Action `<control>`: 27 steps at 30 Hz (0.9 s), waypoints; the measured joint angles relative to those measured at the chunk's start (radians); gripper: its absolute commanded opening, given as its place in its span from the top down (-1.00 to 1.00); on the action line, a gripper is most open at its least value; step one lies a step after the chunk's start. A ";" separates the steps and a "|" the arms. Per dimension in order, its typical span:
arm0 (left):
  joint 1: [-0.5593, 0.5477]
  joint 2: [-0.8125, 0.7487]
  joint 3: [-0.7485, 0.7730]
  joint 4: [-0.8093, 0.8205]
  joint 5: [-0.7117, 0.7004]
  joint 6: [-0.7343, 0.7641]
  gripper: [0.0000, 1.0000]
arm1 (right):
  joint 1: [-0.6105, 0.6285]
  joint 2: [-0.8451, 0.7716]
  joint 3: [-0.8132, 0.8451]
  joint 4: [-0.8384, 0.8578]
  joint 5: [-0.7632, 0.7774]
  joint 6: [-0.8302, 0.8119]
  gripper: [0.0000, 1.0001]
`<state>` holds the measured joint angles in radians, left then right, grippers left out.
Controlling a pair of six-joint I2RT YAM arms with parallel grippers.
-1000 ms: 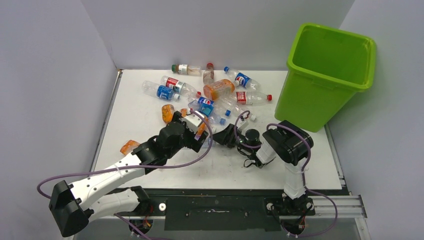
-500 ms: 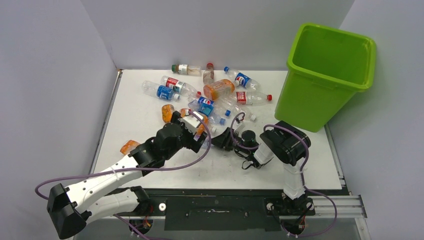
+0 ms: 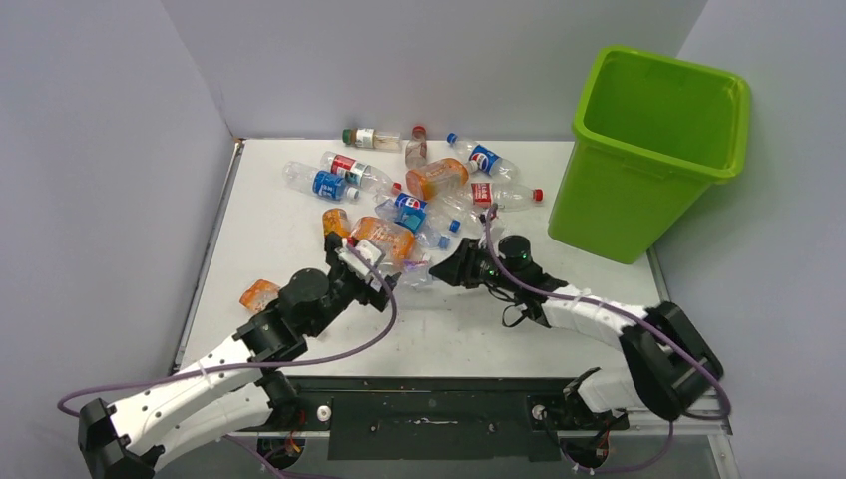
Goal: Put the plastic bottles in the bin
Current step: Pick up the plastic bottle at the center of the board.
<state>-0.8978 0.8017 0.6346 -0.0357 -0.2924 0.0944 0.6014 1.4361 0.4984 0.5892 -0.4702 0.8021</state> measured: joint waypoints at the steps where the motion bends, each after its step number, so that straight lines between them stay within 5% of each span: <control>1: 0.000 -0.035 -0.024 0.028 0.016 0.012 -0.92 | 0.002 -0.064 0.044 -0.111 0.009 -0.041 0.89; 5: 0.000 -0.180 -0.138 0.150 0.156 0.079 -0.92 | 0.001 -0.206 0.259 -0.500 0.055 -0.193 0.89; 12: -0.010 -0.266 -0.159 0.171 0.354 0.199 -0.92 | 0.024 -0.232 0.588 -1.015 0.140 -0.401 0.89; 18: -0.034 -0.242 -0.159 0.159 0.414 0.303 -0.92 | 0.101 -0.232 0.727 -1.239 0.166 -0.467 0.89; 27: -0.124 -0.118 -0.151 0.114 0.354 0.431 -0.92 | 0.161 -0.232 0.823 -1.352 0.147 -0.484 0.89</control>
<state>-1.0222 0.6834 0.4835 0.0788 0.0616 0.5251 0.7620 1.2041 1.3212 -0.7624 -0.3229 0.3176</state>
